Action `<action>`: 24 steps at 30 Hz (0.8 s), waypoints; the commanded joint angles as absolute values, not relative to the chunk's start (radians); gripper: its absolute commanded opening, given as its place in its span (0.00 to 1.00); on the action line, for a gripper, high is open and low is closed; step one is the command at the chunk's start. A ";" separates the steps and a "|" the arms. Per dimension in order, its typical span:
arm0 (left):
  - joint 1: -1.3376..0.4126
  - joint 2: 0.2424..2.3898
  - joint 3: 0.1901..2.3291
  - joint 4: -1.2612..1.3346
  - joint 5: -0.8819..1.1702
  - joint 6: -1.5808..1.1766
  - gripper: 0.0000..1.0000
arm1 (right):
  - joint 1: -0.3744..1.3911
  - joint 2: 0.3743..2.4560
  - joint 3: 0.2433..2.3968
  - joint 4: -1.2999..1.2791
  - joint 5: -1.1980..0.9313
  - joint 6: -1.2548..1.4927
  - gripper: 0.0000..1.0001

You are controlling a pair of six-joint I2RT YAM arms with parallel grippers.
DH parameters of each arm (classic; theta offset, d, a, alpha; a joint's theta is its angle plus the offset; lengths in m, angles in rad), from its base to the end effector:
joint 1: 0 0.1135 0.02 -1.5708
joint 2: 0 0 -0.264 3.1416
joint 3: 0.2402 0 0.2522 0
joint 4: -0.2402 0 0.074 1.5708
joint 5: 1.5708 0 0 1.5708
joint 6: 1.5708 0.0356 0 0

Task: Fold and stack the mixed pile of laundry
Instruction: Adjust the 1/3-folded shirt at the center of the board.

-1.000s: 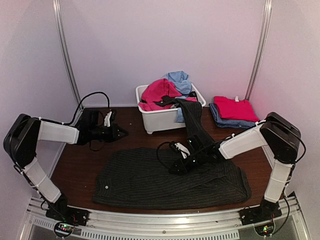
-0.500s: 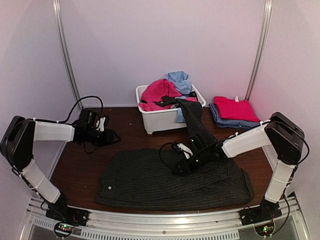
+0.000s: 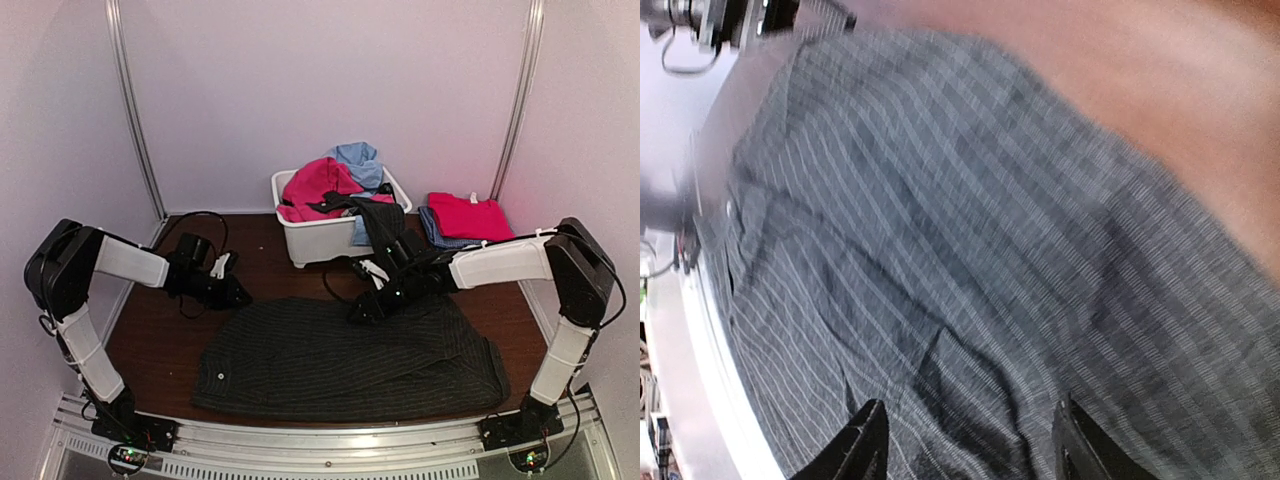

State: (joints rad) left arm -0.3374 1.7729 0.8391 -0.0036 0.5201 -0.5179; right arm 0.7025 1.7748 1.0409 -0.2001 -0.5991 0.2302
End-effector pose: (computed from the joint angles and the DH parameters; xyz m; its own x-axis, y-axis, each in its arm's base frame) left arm 0.3046 -0.1256 0.1263 -0.9405 -0.1253 -0.3160 0.1142 0.7589 -0.6411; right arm 0.2595 0.2460 0.1694 -0.7776 -0.4114 -0.4755 -0.6287 0.5213 0.5771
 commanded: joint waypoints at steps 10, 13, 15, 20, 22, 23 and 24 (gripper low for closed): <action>-0.545 1.524 0.810 0.030 0.412 -0.296 0.00 | 0.598 1.809 1.195 -0.210 -0.674 0.232 0.56; -0.655 1.491 0.788 -0.046 0.283 -0.207 0.00 | 0.598 1.809 1.203 -0.202 -0.687 0.240 0.56; -0.763 1.485 0.775 -0.084 0.197 -0.144 0.00 | 0.598 1.813 1.213 -0.209 -0.694 0.237 0.56; -0.972 1.471 0.735 -0.143 -0.019 -0.053 0.00 | 0.596 1.819 1.228 -0.216 -0.704 0.233 0.56; -1.051 1.461 0.718 -0.147 -0.072 -0.018 0.00 | 0.598 1.824 1.234 -0.209 -0.713 0.236 0.56; -1.086 1.456 0.714 -0.149 -0.107 -0.011 0.04 | 0.597 1.827 1.235 -0.205 -0.719 0.239 0.56; -1.108 1.446 0.711 -0.157 -0.116 0.011 0.10 | 0.598 1.831 1.237 -0.199 -0.730 0.243 0.56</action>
